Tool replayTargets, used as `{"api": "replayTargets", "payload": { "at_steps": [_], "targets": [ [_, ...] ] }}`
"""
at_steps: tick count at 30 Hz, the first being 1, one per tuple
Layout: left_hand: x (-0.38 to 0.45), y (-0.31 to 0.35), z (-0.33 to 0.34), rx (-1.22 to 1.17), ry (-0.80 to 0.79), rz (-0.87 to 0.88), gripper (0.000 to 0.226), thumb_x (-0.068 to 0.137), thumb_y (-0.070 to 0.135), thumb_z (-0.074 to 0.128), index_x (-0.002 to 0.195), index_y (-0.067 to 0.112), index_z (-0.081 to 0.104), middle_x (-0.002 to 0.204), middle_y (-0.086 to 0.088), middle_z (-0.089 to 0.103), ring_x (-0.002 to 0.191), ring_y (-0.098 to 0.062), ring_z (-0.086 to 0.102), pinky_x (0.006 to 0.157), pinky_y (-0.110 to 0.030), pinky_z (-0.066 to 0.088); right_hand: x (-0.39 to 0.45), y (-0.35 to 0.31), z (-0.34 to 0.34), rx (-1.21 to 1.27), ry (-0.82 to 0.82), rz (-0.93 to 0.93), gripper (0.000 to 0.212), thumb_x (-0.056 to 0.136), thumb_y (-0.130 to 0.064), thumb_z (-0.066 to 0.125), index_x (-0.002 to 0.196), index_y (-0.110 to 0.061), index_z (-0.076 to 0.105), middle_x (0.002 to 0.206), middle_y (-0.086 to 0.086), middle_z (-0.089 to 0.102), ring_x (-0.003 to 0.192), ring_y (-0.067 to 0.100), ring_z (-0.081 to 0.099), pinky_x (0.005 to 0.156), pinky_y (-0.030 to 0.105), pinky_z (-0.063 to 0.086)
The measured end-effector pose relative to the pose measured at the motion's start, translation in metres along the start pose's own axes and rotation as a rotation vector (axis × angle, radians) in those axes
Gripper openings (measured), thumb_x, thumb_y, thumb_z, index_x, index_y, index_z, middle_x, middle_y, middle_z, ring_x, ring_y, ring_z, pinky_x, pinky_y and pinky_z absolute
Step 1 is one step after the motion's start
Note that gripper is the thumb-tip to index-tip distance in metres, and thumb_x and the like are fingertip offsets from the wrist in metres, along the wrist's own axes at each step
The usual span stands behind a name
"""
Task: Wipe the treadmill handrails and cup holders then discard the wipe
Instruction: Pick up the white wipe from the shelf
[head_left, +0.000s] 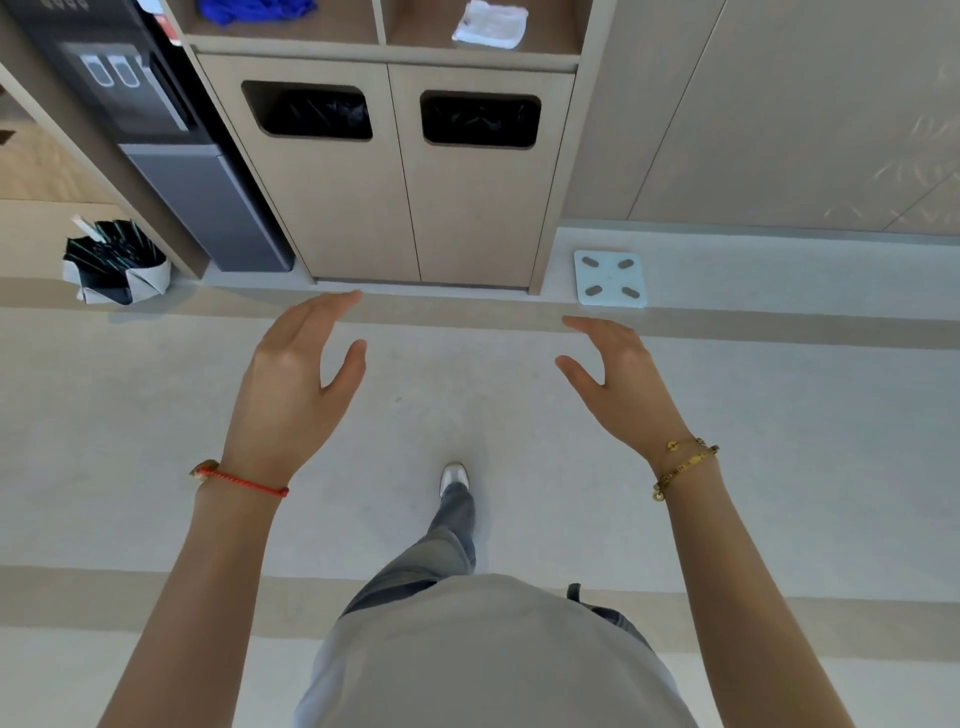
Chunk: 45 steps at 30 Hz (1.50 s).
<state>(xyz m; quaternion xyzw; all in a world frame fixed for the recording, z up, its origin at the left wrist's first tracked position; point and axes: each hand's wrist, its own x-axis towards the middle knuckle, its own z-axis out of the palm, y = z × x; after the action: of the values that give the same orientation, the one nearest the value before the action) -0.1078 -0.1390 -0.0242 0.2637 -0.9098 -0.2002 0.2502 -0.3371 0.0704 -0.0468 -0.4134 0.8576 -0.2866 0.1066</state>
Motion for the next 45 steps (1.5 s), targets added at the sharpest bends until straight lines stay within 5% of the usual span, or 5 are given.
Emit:
{"api": "replayTargets", "payload": {
  "at_steps": [15,40,45],
  "targets": [
    [0.234,-0.099,0.029,-0.008,-0.031,0.019,0.042,0.096,0.014,0.060,0.138,0.010,0.054,0.133,-0.009,0.060,0.125,-0.024,0.055,0.107,-0.024,0.039,0.256,-0.011,0.010,0.034,0.049,0.015,0.041,0.097,-0.026,0.057,0.136,-0.016,0.051,0.131,0.004,0.057,0.126,0.019,0.046,0.099,0.017,0.027],
    [0.646,-0.175,0.180,-0.024,-0.020,0.067,0.042,0.097,0.017,0.058,0.138,0.011,0.054,0.131,-0.008,0.061,0.121,-0.022,0.057,0.107,-0.033,0.046,0.681,0.088,-0.022,0.037,0.077,0.019,0.039,0.097,-0.022,0.057,0.133,-0.010,0.053,0.129,0.007,0.058,0.127,0.023,0.045,0.101,0.021,0.032],
    [0.712,-0.199,0.219,-0.017,-0.036,0.040,0.042,0.094,0.010,0.060,0.136,0.011,0.056,0.129,-0.010,0.062,0.121,-0.023,0.057,0.107,-0.026,0.040,0.750,0.103,-0.007,0.012,0.060,0.062,0.036,0.097,-0.022,0.057,0.130,-0.008,0.054,0.122,0.010,0.059,0.117,0.027,0.049,0.093,0.022,0.032]
  ]
}}
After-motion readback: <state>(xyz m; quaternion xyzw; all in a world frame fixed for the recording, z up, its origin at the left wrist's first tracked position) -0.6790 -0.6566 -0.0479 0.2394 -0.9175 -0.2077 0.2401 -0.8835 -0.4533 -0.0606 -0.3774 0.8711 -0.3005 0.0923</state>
